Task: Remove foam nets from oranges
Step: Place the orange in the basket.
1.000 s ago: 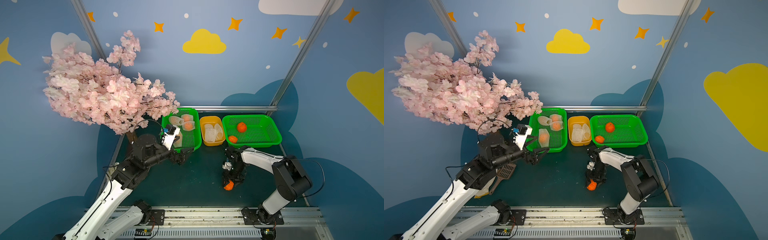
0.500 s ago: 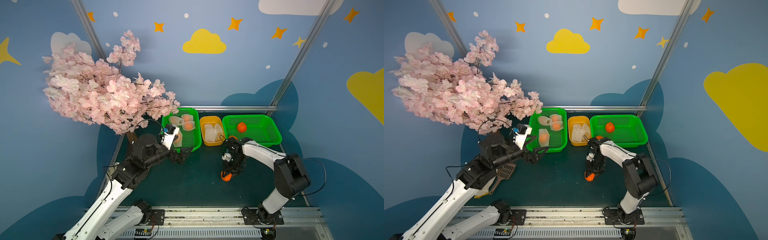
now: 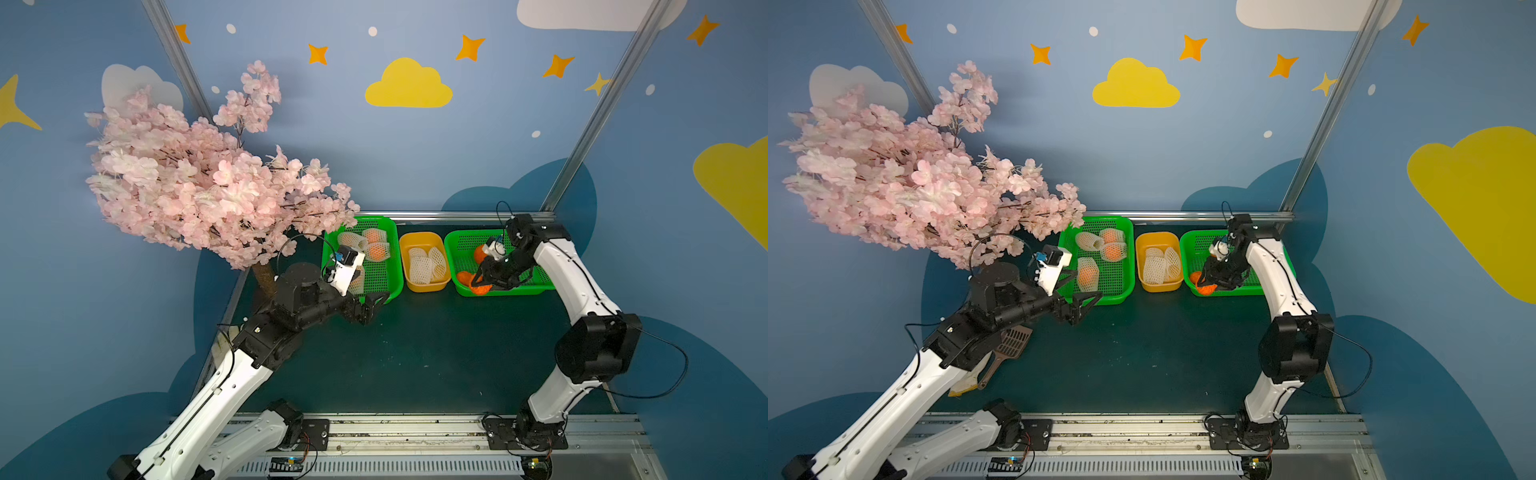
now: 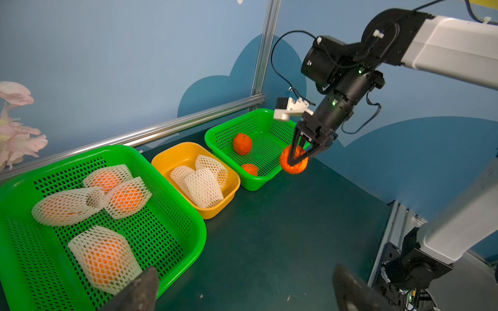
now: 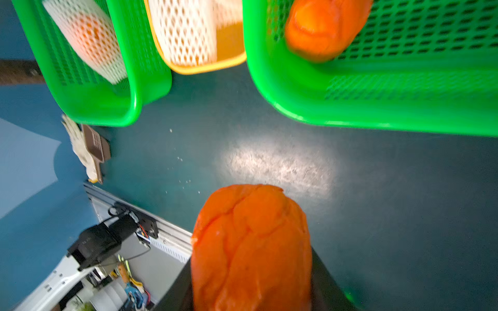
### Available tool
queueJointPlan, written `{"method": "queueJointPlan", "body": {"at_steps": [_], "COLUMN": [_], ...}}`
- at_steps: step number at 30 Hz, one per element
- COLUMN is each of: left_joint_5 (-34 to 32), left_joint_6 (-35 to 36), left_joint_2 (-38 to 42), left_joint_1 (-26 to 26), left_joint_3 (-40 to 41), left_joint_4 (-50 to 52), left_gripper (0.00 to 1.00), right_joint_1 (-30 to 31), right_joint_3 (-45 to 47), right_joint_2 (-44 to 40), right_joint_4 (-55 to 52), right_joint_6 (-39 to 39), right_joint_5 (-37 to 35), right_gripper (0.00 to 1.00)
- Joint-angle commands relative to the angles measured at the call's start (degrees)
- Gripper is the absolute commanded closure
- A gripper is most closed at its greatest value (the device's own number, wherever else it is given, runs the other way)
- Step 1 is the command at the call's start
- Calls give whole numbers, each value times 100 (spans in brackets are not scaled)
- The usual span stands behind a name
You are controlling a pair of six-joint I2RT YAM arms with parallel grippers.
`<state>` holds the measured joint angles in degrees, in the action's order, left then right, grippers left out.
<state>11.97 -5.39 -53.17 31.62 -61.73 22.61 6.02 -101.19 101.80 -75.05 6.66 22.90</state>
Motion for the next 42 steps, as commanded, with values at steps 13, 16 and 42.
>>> {"method": "queueJointPlan", "body": {"at_steps": [13, 16, 42], "left_joint_5": [-377, -434, -686], "left_joint_6": [-435, -514, -2092], "left_joint_2": [-208, -220, -2356], "left_joint_1": [-8, -9, -684], "left_joint_3": [-283, -254, -1400], "left_joint_4": [399, 400, 1305], "left_gripper": [1, 1, 1], "right_joint_1": [-477, -444, -150], "right_joint_3": [-3494, -3754, -2850], "right_joint_2": [3008, 3335, 3387], "right_joint_4": [-906, -861, -537], "right_joint_6": [-179, -142, -101], "right_joint_5": [-1301, -1489, -1225], "right_gripper": [56, 56, 42]}}
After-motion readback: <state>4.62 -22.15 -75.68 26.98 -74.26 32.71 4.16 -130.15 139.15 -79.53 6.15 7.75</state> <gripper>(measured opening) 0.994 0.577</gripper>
